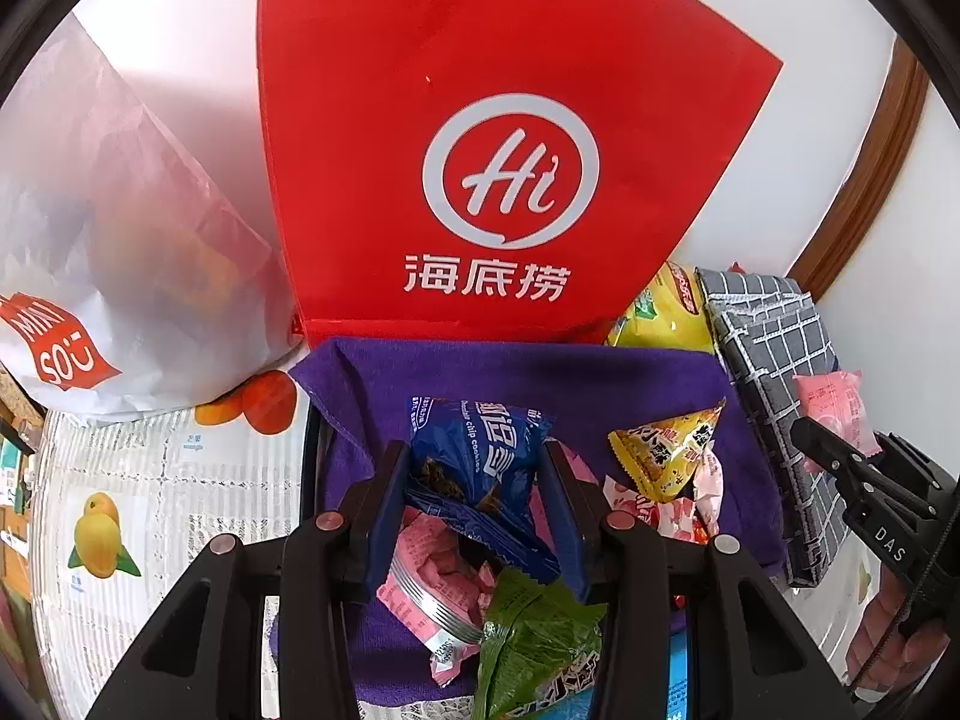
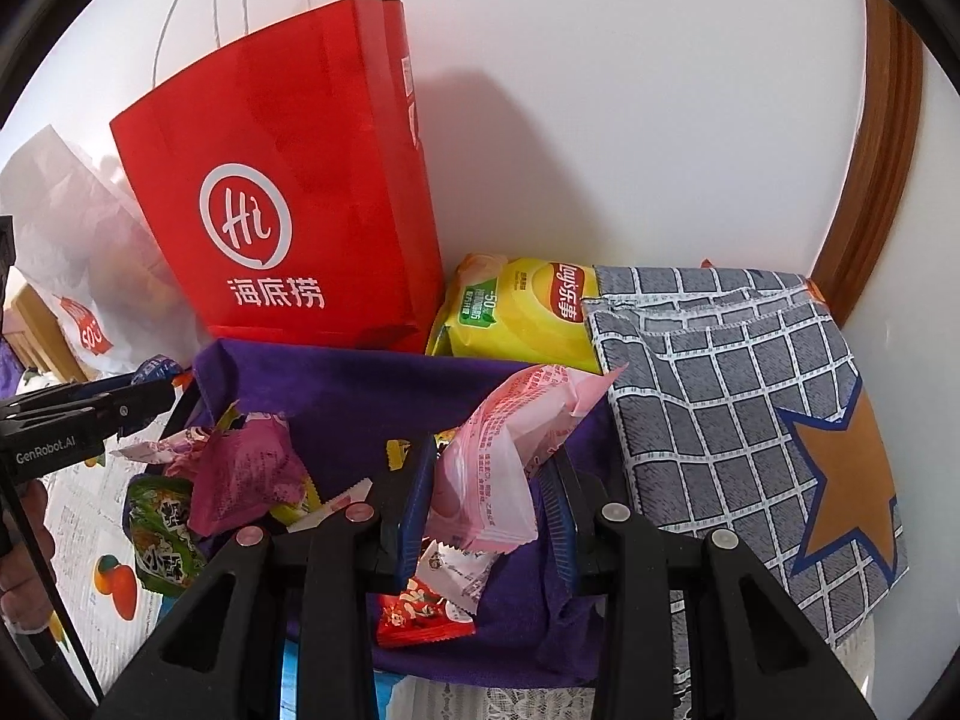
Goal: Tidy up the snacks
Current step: 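Lower both packets onto the towel among the other snacks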
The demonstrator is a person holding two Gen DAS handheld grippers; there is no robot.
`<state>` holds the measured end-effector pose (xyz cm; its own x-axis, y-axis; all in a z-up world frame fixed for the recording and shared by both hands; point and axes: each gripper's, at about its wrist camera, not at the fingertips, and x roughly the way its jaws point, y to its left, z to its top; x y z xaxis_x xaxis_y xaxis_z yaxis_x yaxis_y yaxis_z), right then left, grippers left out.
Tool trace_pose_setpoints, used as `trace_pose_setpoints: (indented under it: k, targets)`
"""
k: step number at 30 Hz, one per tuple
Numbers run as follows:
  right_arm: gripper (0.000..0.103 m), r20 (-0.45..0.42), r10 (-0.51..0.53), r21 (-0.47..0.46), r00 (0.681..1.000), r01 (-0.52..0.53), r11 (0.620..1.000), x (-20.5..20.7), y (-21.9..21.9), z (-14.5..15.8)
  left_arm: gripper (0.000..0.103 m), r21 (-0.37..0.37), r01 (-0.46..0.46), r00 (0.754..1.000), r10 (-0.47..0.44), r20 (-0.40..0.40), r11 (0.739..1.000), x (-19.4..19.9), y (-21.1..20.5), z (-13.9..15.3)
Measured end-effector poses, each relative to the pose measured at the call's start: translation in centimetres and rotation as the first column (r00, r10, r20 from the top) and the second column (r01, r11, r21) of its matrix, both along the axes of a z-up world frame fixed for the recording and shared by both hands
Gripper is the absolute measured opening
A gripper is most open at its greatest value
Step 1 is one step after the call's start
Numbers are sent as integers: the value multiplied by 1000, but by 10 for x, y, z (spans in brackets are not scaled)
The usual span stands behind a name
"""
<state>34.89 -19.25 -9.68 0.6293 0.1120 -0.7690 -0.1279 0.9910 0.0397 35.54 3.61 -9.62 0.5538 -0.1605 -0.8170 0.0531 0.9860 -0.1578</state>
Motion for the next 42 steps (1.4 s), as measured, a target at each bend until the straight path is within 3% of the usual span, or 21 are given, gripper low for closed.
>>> trace_pose_setpoints:
  k: [11, 28, 42]
  targets:
    - [35, -53, 44, -15, 998, -45, 999, 4, 14, -14, 41, 11, 38, 999, -37, -14, 999, 0, -14, -7]
    - [35, -141, 78, -67, 987, -88, 994, 10, 29, -40, 41, -29, 94, 992, -96, -83, 995, 8, -31, -21]
    - [36, -183, 72, -101, 980, -92, 991, 16, 32, -56, 42, -29, 117, 989, -119, -83, 993, 7, -36, -24]
